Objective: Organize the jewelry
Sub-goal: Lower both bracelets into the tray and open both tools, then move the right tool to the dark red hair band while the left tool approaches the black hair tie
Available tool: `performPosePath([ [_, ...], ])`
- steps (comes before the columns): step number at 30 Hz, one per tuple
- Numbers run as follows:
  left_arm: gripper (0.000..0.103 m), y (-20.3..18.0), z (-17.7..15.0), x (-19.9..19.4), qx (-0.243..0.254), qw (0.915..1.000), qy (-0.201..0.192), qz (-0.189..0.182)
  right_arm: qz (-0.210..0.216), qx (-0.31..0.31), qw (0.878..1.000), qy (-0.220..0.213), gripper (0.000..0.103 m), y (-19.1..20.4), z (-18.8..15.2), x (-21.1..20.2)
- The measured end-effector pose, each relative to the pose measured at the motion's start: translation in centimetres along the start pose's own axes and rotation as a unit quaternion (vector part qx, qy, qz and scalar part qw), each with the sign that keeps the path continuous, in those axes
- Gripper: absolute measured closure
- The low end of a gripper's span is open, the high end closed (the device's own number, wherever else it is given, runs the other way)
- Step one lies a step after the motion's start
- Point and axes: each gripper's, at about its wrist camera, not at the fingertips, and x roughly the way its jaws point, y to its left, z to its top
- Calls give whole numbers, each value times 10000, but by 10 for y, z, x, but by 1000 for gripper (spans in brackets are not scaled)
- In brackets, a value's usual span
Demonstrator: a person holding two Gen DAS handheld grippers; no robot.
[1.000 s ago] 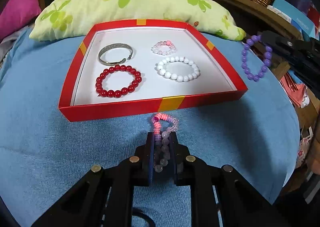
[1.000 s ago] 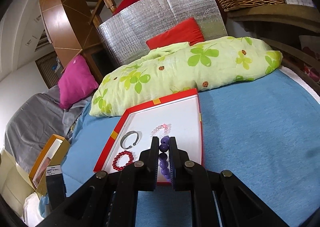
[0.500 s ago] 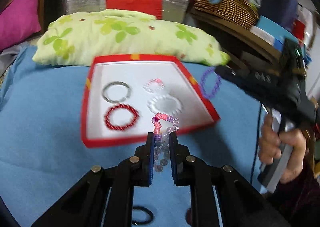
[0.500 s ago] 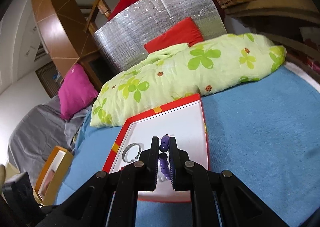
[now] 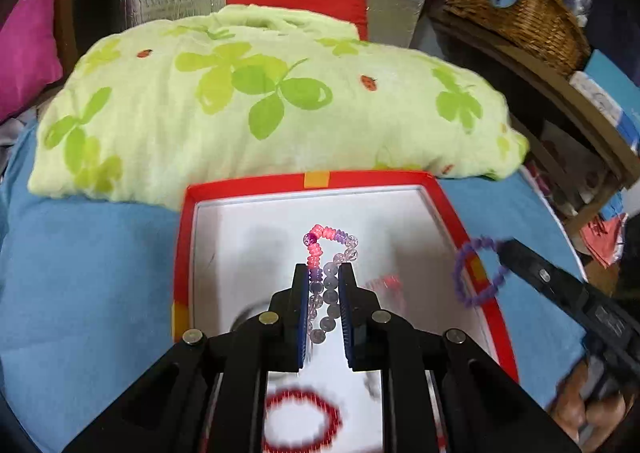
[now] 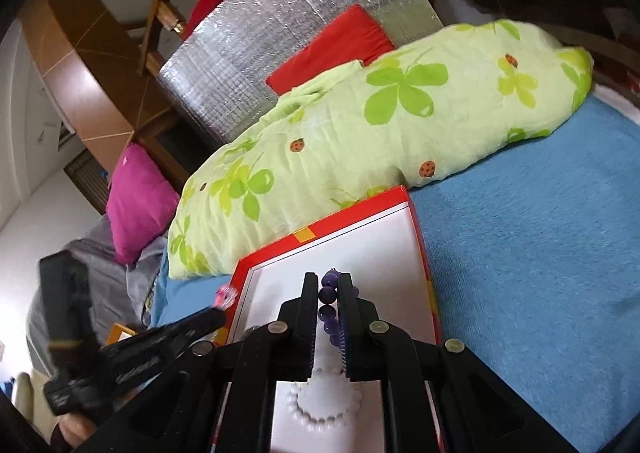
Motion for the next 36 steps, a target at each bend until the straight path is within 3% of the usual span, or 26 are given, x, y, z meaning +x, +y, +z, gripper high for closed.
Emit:
performPosePath([
  [6,88,2,14,43,-106,9991,390,109,68,223,9997,87,92,-8,8,18],
  [11,87,7,12,61,-187,9976,662,109,53,585,9969,531,92,-23,7,40],
  [14,77,9,9,59,-188,9975,674,100,-257,651,9958,587,89,-27,9,41],
  [16,66,11,6,48,-234,9982,549,46,-500,561,9958,520,89,-27,10,37],
  [18,61,13,2,35,-255,9989,392,-13,-678,478,9955,458,83,-28,10,32],
  [19,60,15,-2,22,-266,9992,290,-13,-661,470,9957,455,79,-27,9,29],
  [25,45,32,-49,-50,-707,9973,-175,108,-528,262,9970,496,79,-15,2,13],
  [30,44,53,-104,-100,-1095,9918,-344,562,-446,-138,9969,628,79,4,-14,-3],
  [36,44,67,-160,-121,-1227,9877,-261,938,-343,-683,9936,834,79,27,-50,-34],
])
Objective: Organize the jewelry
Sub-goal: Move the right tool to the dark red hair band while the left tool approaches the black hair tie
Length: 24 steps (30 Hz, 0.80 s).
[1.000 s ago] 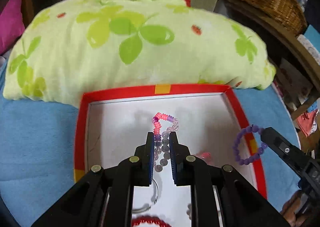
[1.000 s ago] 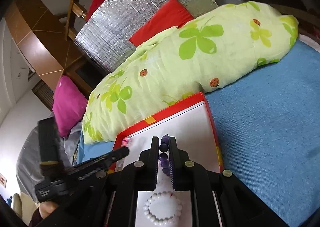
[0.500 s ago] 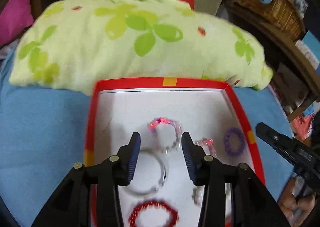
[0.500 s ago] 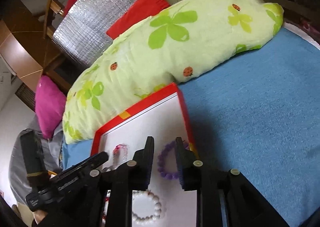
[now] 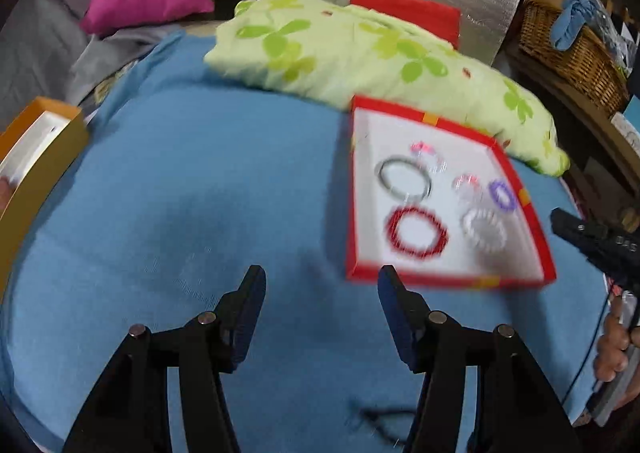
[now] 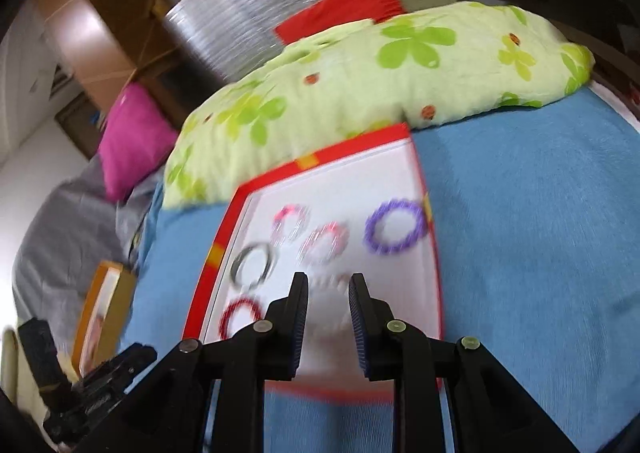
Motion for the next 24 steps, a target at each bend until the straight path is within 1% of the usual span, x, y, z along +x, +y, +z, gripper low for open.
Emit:
performPosePath([
  [1,44,2,-7,-2,37,10000,54,65,16,-132,9999,49,79,6,-10,-6],
  [3,44,6,-23,-14,103,9999,28,125,32,-290,9995,127,79,13,-26,-14],
  [5,44,10,-39,-24,103,9999,-5,83,-2,-456,9987,205,79,18,-46,-24],
  [7,44,14,-56,-29,-14,9999,102,-38,-39,-589,9979,277,79,22,-65,-35],
  [10,44,14,-70,-29,-88,9996,247,-91,-39,-556,9978,354,79,20,-93,-51],
  [12,44,10,-77,-29,-22,9995,297,-136,22,-463,9978,467,79,18,-110,-58],
  [15,43,4,-81,-31,102,9994,272,-176,58,-457,9969,645,79,18,-137,-65],
  [19,43,0,-79,-24,90,9993,255,-257,49,-630,9925,1043,79,25,-166,-54],
  [22,43,-5,-76,-17,127,9991,298,-290,-7,-813,9887,1263,79,31,-174,-41],
  [24,43,-8,-76,-12,180,9988,345,-302,-115,-980,9873,1242,79,36,-177,-38],
])
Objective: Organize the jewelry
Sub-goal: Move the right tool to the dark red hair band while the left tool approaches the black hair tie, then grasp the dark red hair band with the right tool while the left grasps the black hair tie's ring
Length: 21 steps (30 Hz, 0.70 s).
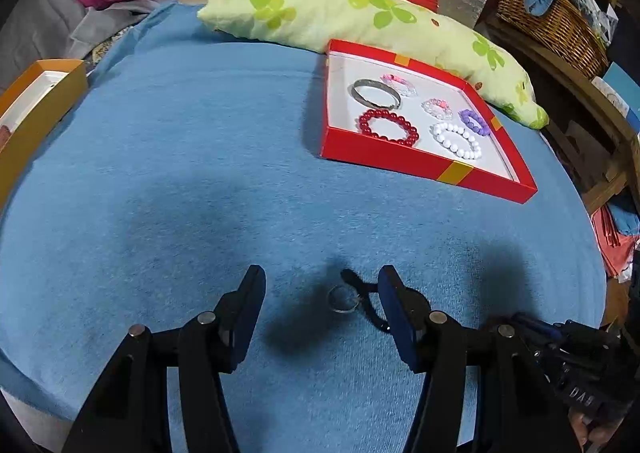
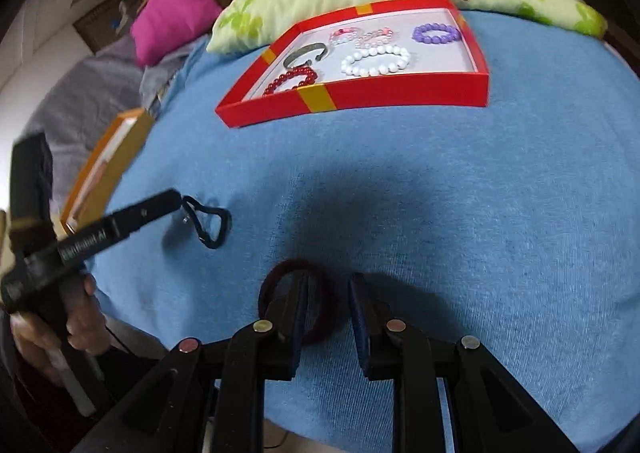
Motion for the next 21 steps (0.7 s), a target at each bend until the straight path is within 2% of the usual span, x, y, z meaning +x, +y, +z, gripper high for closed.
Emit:
performPosePath([
  [1,43,-2,1,3,59,10000,28,6,-80,-125,9999,-5,84,3,0,1],
  [2,43,-3,1,4,109,9999,50,16,-192,-260,9995,-29,97,7,1,2],
  [4,43,-5,1,8,173,9998,118,50,-344,-411,9985,-93,98,10,3,2],
  [7,44,-6,0,11,152,9997,184,11,-470,-294,9979,-337,98,8,14,-2],
  [12,43,-10,-3,8,167,9993,255,-207,-495,500,9945,-780,98,-19,31,-16],
  [15,43,-14,-6,11,213,9993,282,-156,-687,745,9914,-824,98,-28,33,-12],
  [18,44,-19,-7,11,322,9992,197,-108,-760,799,9916,-673,98,-31,32,-3],
  [20,54,-22,-7,11,384,9991,141,-119,-800,773,9916,-657,97,-31,30,0],
  [21,66,-25,-8,11,459,9988,127,-94,-812,754,9916,-671,97,-30,30,0],
])
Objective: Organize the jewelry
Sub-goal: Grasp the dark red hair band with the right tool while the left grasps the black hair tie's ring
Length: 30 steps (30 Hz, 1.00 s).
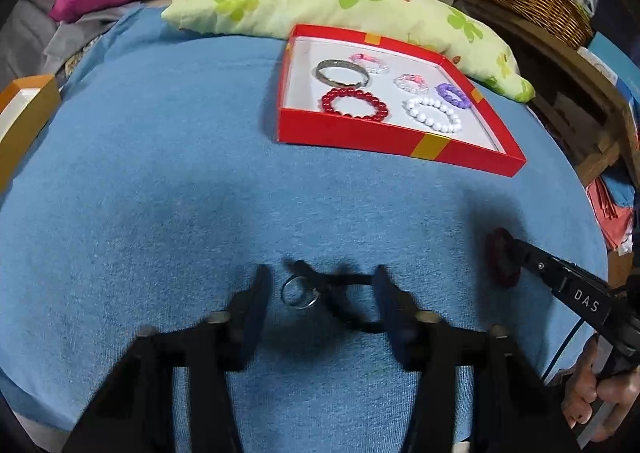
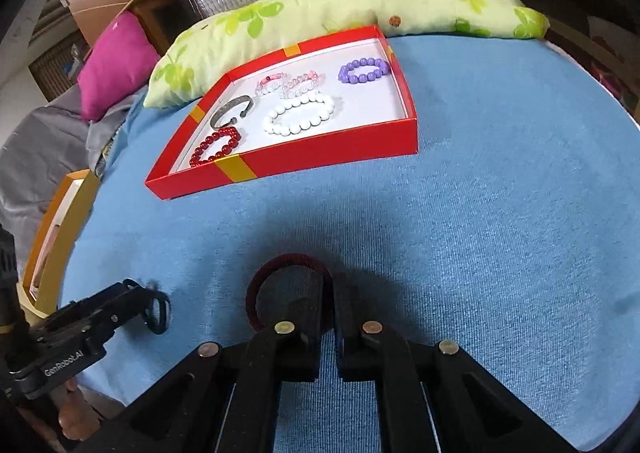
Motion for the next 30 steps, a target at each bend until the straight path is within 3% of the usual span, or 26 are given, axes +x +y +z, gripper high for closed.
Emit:
performPosePath([
  [3,80,-7,0,1,170,9998,-43,82,73,87,9999,23,97,-1,1,1],
  [14,84,-15,0,0,512,9972,-199,509,182,227,9996,30,96,-5,-3,4],
  [15,94,-16,0,0,531,9969,-210,547,189,240,9995,33,96,-5,-3,4],
  [30,94,-30,1,-3,736,9944,-311,698,116,67,9998,-167,97,-2,-2,-7],
])
